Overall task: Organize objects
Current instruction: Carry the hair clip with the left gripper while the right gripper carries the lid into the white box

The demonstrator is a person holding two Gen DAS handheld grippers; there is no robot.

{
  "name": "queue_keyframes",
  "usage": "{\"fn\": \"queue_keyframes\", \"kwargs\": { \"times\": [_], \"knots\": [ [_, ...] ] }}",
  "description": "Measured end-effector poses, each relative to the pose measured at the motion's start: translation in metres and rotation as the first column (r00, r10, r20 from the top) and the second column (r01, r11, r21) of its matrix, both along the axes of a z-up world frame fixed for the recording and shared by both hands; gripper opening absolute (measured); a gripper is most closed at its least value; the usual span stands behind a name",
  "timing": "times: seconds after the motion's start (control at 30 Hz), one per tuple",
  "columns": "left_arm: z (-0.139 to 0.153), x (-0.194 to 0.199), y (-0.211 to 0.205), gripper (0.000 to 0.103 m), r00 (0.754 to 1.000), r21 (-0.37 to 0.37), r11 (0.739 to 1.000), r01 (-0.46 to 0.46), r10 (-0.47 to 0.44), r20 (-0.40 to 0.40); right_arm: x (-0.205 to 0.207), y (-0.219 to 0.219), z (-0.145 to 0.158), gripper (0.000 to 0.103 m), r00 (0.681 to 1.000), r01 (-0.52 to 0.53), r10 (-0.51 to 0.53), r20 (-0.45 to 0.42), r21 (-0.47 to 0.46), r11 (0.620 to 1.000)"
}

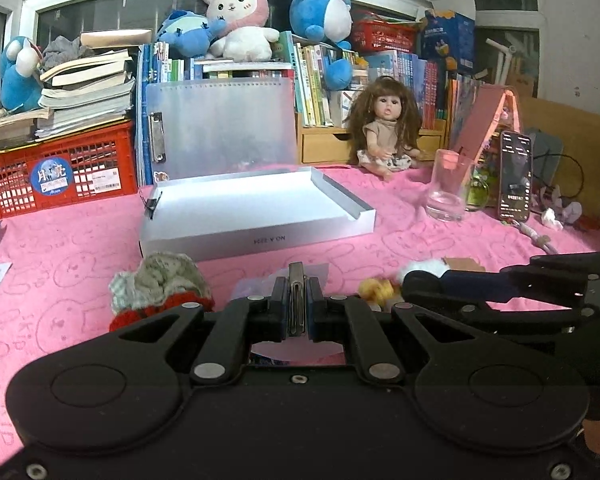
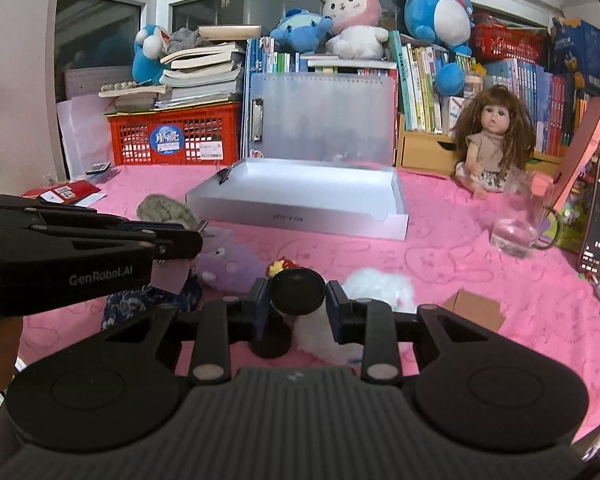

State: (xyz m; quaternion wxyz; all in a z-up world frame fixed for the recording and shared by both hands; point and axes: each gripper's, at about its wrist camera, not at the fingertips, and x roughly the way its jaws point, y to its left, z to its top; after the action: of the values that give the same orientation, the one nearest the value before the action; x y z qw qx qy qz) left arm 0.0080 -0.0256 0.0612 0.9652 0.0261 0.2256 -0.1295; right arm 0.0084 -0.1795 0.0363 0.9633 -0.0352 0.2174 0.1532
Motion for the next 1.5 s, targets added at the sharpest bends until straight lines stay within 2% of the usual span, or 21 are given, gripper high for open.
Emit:
{"fn": "queue_keyframes", "kwargs": {
  "times": [0.57, 0.83, 1.07, 1.27, 1.5],
  "knots": [
    [0.02, 0.053, 0.014, 0.008, 0.999, -0.034, 0.998, -0.046, 0.047, 0.01, 0.041, -0.025, 0.013, 0.035, 0.997, 0.078, -0.076, -0.032, 0.059, 0.995],
    [0.031, 0.076, 0.026, 0.008, 0.997, -0.052, 0.996, -0.075, 0.077, 0.023, 0.06, -0.028, 0.03, 0.035, 0.997, 0.081, -0.082, 0.009, 0.058, 0.995],
    [0.038, 0.107, 0.037, 0.008, 0.995, -0.08, 0.991, -0.103, 0.104, 0.01, 0.086, -0.024, 0.036, 0.035, 0.998, 0.059, -0.058, -0.003, 0.056, 0.997],
    [0.039, 0.15, 0.045, 0.008, 0.993, -0.078, 0.991, -0.111, 0.107, -0.053, 0.12, -0.024, 0.042, 0.035, 0.998, 0.045, -0.042, -0.042, 0.071, 0.996],
    [0.035, 0.215, 0.054, 0.008, 0.978, -0.111, 0.985, -0.13, 0.109, -0.179, 0.179, -0.028, 0.049, 0.035, 0.99, 0.029, -0.009, -0.143, 0.134, 0.991]
  ]
}}
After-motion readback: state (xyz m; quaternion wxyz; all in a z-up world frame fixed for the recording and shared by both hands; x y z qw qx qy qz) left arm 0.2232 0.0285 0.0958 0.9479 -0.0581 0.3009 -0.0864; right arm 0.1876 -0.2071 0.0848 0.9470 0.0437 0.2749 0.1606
